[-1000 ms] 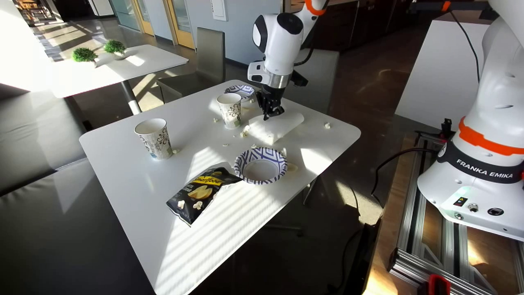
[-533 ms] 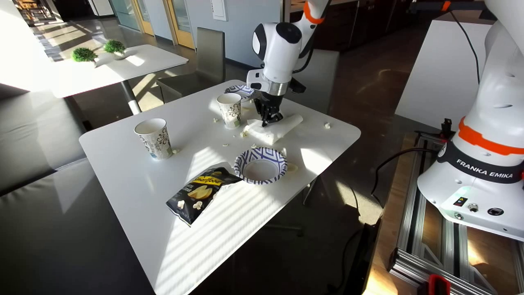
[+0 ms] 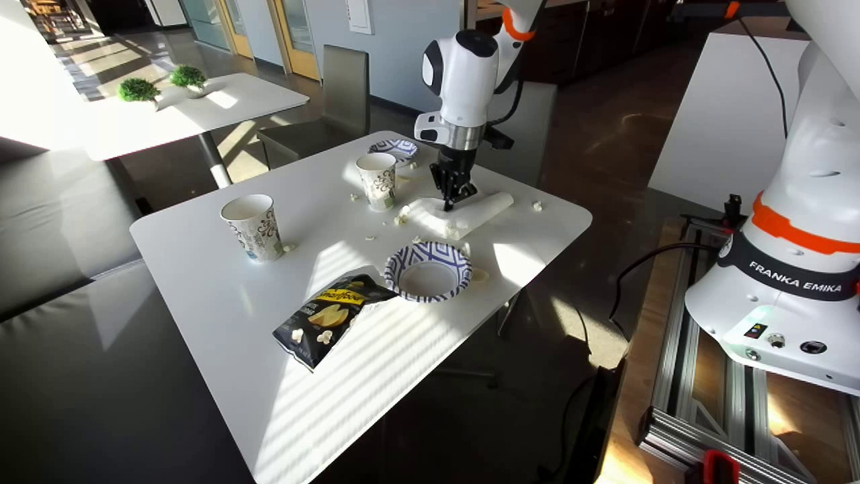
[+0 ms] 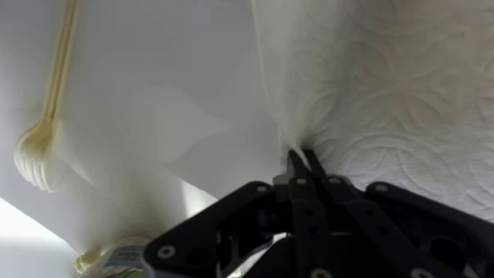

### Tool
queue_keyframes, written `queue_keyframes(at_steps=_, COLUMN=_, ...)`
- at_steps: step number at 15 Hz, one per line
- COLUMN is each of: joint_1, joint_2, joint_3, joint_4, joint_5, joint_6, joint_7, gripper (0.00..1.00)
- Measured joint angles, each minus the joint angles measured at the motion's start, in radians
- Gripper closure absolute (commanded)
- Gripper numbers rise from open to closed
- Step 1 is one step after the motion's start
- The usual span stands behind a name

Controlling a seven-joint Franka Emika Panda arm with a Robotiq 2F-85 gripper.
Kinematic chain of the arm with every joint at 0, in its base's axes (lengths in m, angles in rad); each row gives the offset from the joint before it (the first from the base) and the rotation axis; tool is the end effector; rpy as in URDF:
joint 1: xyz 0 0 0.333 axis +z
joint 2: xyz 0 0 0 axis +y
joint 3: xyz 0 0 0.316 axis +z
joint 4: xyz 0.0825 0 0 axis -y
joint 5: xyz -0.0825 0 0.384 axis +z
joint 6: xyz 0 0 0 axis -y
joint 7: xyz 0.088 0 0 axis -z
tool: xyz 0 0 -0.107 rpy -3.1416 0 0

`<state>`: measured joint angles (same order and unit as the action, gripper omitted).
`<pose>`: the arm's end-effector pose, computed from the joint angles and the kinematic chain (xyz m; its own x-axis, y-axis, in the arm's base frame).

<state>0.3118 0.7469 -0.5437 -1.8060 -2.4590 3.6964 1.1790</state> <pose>0.5101 -0.0301 0.1611 0.2400 0.9706 0.0156 0.9498 -0.2381 0.2032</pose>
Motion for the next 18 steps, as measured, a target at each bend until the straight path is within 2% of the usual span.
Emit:
queue_keyframes(at_steps=3, joint_1=-0.002, joint_2=0.046, joint_3=-0.043, joint_4=0.034, joint_5=0.017, joint_6=0.133, joint_7=0.084, gripper=1.00)
queue_keyframes(at_steps=6, joint_1=-0.020, joint_2=0.085, joint_3=-0.056, joint_4=0.080, joint_5=0.030, joint_6=0.214, joint_7=0.207, gripper=1.00)
queue_keyframes(at_steps=12, joint_1=-0.077, joint_2=0.120, joint_3=-0.047, joint_4=0.127, joint_5=0.072, joint_6=0.290, joint_7=0.444, gripper=1.00)
queue_keyframes(at_steps=18, joint_1=-0.162, joint_2=0.122, joint_3=-0.003, joint_4=0.131, joint_5=0.121, joint_6=0.325, joint_7=0.633, gripper=1.00)
